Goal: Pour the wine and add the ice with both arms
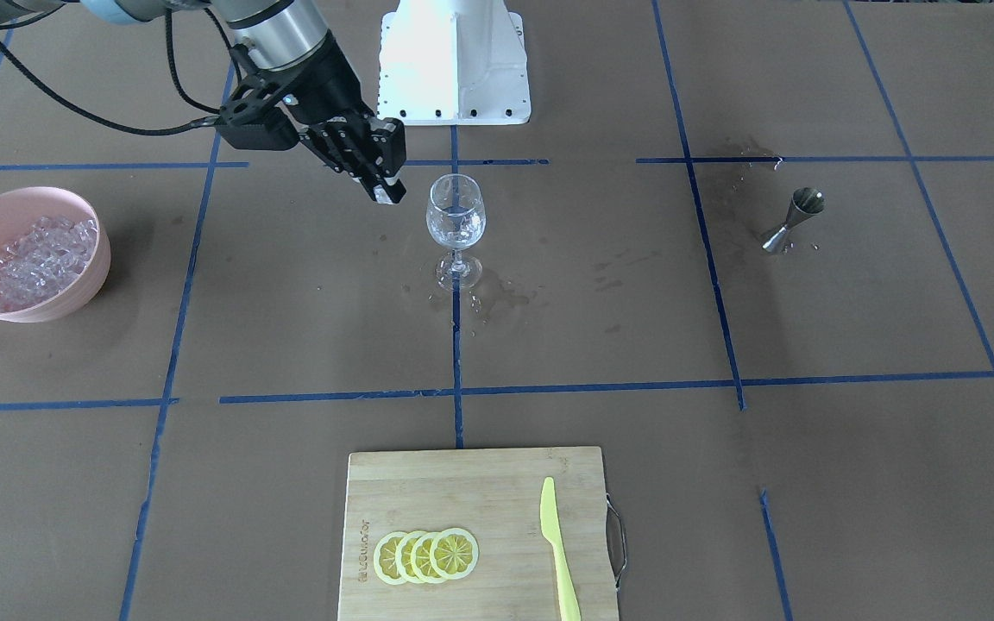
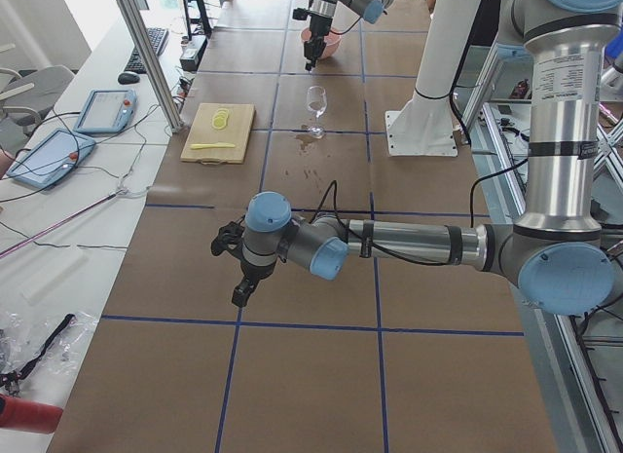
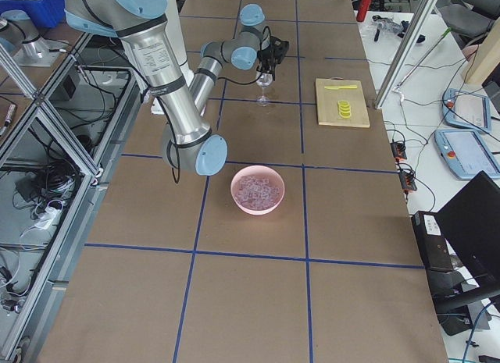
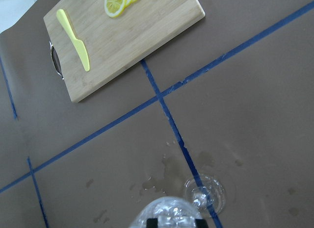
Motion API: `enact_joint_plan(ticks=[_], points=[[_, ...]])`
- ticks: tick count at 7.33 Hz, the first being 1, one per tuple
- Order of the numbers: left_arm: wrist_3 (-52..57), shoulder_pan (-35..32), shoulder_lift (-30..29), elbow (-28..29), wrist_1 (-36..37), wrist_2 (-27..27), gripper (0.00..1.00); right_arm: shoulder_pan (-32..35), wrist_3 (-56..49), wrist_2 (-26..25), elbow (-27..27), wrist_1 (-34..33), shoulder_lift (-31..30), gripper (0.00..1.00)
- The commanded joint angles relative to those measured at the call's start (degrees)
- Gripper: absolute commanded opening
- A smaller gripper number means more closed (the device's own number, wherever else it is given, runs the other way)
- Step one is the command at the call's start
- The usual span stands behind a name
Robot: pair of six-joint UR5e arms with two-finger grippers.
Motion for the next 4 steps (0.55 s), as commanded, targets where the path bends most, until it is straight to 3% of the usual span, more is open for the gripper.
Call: enact_joint_plan(ticks=[1, 4], points=[[4.7, -2.0, -1.2, 0.0, 5.1, 0.0, 1.0, -4.9, 2.3, -6.3, -0.5, -2.9, 3.8, 0.0], [4.6, -2.1, -1.0, -0.2, 5.1, -0.1, 1.0, -5.7, 2.4, -7.3, -1.9, -2.8, 4.9, 0.0]])
